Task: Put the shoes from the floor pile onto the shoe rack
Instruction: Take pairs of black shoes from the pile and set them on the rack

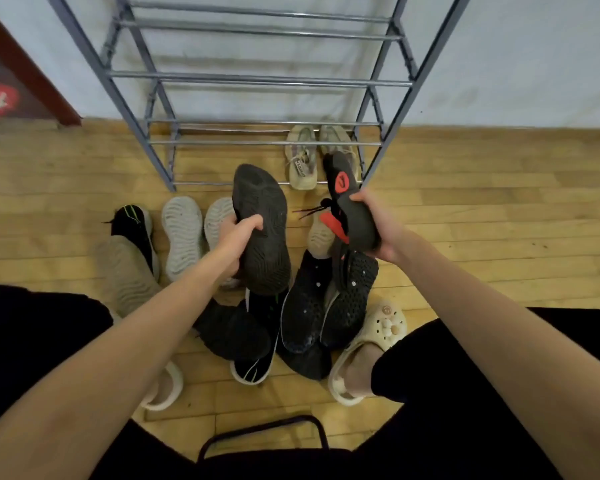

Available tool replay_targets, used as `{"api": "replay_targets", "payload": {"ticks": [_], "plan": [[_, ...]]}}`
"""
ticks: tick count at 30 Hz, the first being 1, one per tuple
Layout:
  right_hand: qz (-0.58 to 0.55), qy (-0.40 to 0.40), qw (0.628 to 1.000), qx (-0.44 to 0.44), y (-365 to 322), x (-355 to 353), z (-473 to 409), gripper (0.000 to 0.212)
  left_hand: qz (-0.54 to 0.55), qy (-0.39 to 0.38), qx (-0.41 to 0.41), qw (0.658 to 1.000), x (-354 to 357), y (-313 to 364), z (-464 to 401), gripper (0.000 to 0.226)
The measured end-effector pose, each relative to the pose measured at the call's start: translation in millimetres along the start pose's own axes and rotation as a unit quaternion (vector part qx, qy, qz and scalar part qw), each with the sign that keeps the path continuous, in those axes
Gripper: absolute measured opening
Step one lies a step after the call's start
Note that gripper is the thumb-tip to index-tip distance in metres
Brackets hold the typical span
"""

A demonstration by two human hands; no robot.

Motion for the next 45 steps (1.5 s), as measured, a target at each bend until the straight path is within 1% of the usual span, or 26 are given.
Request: {"api": "replay_targets", "payload": {"ticks": [1,2,4,5,7,10,13,15,17,19,22,25,27,28,29,30,31,32,33,34,36,38,39,40,43,45], "plan": [[-0.055,-0.033,0.998,0.011,7.5,10.7,-5.2,0.036,-0.016,0.009,0.01,1.0,-9.1,1.8,-1.4,0.048],[-0.09,-0.034,0.995,0.023,14.1,13.3,-8.9,0.035,-0.031,0.017,0.015,0.999,-15.2,2.6,-3.3,0.055],[-0.116,-0.011,0.992,0.046,28.2,19.5,-21.2,0.037,-0.058,0.05,0.012,0.997,-36.3,0.8,-8.9,0.071],[-0.124,0.001,0.991,0.05,34.1,20.4,-26.8,0.039,-0.083,0.068,0.011,0.994,-45.2,0.4,-12.2,0.075],[-0.138,0.016,0.988,0.06,45.5,28.1,-42.2,0.039,-0.144,0.102,0.01,0.984,-65.8,1.7,-25.1,0.074],[-0.143,0.038,0.987,0.06,57.4,27.7,-63.5,0.044,-0.238,0.097,0.019,0.966,-76.3,6.8,-50.8,0.071],[-0.149,0.052,0.986,0.051,63.6,21.3,-82.5,0.047,-0.322,0.097,0.056,0.94,-66.4,14.3,-74.1,0.075],[-0.159,0.056,0.985,0.035,63.1,14.1,-94.2,0.048,-0.368,0.101,0.089,0.92,-50.3,19.6,-84.7,0.07],[-0.143,0.057,0.988,0.027,59.7,4.5,-104.6,0.054,-0.415,0.09,0.101,0.9,-31.0,21.0,-93.8,0.064],[-0.112,0.052,0.992,0.031,55.5,-1.4,-112.8,0.057,-0.446,0.067,0.101,0.887,-13.8,17.5,-100.7,0.059],[-0.053,0.01,0.998,0.037,51.6,0.8,-120.6,0.059,-0.501,0.051,0.12,0.856,6.3,3.5,-102.5,0.048],[-0.026,-0.007,0.998,0.054,56.0,-1.7,-124.1,0.05,-0.523,0.02,0.114,0.845,8.2,-19.5,-105.5,0.043],[-0.02,-0.002,0.998,0.063,59.9,-3.7,-124.2,0.044,-0.544,-0.038,0.098,0.833,7.3,-35.6,-105.8,0.047],[-0.019,0.008,0.998,0.066,62.1,-5.1,-123.9,0.045,-0.563,-0.068,0.106,0.817,8.3,-41.3,-103.4,0.051],[-0.016,0.02,0.998,0.065,63.9,-5.9,-123.6,0.048,-0.594,-0.078,0.126,0.79,9.2,-44.6,-98.8,0.055],[-0.013,0.03,0.998,0.061,65.6,-5.6,-123.2,0.05,-0.639,-0.062,0.15,0.752,8.7,-45.8,-92.9,0.06],[-0.013,0.038,0.998,0.056,67.7,-5.1,-122.6,0.051,-0.679,-0.026,0.164,0.715,5.5,-45.6,-87.3,0.068],[-0.016,0.046,0.998,0.051,69.8,-4.4,-121.0,0.051,-0.702,0.014,0.154,0.695,-0.4,-46.1,-82.9,0.08],[-0.023,0.054,0.997,0.046,71.2,-3.3,-118.2,0.051,-0.707,0.044,0.122,0.695,-8.7,-48.8,-80.1,0.094],[-0.028,0.061,0.997,0.039,71.3,-1.8,-115.2,0.049,-0.693,0.06,0.074,0.715,-19.1,-54.6,-79.1,0.108],[-0.027,0.075,0.997,0.022,69.5,-2.1,-109.8,0.042,-0.628,0.057,-0.035,0.775,-38.4,-70.9,-80.3,0.127],[-0.008,0.099,0.995,0.013,65.9,-6.3,-106.1,0.04,-0.544,0.038,-0.1,0.832,-49.1,-85.8,-81.8,0.129],[0.009,0.111,0.994,0.012,63.2,-9.0,-104.6,0.038,-0.511,0.036,-0.111,0.851,-51.5,-90.1,-82.1,0.127],[0.033,0.119,0.992,0.01,59.8,-11.1,-103.7,0.033,-0.49,0.039,-0.114,0.863,-53.0,-91.5,-81.2,0.125],[0.104,0.136,0.985,-0.002,49.2,-12.0,-102.4,0.008,-0.462,0.055,-0.099,0.88,-57.3,-83.9,-80.4,0.129],[0.125,0.135,0.983,-0.019,43.0,-6.5,-102.8,0.007,-0.43,0.064,-0.069,0.898,-62.6,-70.6,-82.2,0.128]]}}
Point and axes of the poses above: each hand's wrist, its own z-axis away from the middle knuckle, its own x-axis out of the palm, y = z × x, the point moved 8 cm from there along -z, towards the middle knuckle, and after that the axes turned 10 degrees about -y, right-handed, at the moved point
